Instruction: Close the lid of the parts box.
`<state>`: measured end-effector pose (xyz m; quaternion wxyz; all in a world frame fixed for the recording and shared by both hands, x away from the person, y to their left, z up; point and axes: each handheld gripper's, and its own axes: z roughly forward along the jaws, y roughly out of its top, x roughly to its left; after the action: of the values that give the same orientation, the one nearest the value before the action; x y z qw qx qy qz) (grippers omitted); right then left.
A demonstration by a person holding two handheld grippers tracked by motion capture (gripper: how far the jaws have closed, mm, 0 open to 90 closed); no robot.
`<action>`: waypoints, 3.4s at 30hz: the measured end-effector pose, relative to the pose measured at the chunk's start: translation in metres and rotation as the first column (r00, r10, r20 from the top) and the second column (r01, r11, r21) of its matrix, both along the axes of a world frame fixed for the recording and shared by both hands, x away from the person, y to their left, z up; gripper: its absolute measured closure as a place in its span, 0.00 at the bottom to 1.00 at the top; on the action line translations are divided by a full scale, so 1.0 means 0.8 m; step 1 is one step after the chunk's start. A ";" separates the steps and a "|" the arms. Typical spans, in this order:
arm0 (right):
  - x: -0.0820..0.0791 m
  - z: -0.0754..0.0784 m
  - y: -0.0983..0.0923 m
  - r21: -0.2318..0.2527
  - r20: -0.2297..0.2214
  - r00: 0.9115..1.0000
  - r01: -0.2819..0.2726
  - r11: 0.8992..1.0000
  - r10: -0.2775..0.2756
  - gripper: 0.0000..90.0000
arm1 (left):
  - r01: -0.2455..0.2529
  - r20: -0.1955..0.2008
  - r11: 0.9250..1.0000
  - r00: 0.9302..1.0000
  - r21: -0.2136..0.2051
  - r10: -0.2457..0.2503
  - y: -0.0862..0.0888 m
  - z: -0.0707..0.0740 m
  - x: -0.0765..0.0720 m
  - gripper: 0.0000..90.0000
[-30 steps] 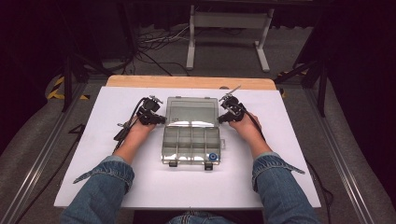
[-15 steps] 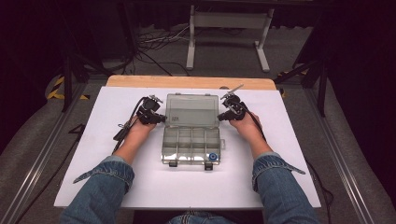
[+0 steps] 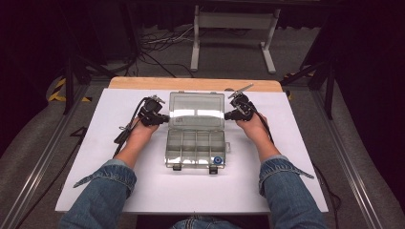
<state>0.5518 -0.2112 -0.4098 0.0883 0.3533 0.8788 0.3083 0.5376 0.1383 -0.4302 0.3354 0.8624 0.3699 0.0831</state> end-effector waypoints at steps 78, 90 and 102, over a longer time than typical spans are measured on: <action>-0.089 0.077 -0.010 0.085 0.237 0.964 -0.145 0.986 0.122 1.00 | 0.112 0.160 0.983 0.983 -0.149 -0.088 0.029 0.061 -0.067 0.99; -0.104 0.082 -0.011 0.088 0.243 0.960 -0.168 0.982 0.142 1.00 | 0.143 0.173 0.975 0.978 -0.168 -0.114 0.034 0.068 -0.081 0.99; -0.120 0.078 -0.011 0.073 0.233 0.957 -0.195 0.978 0.173 1.00 | 0.205 0.177 0.968 0.968 -0.142 -0.179 0.035 0.068 -0.094 0.99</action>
<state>0.4558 -0.2198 -0.3475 0.1415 0.2364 0.8764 0.3950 0.4627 0.1666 -0.3759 0.4389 0.8549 0.2612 0.0906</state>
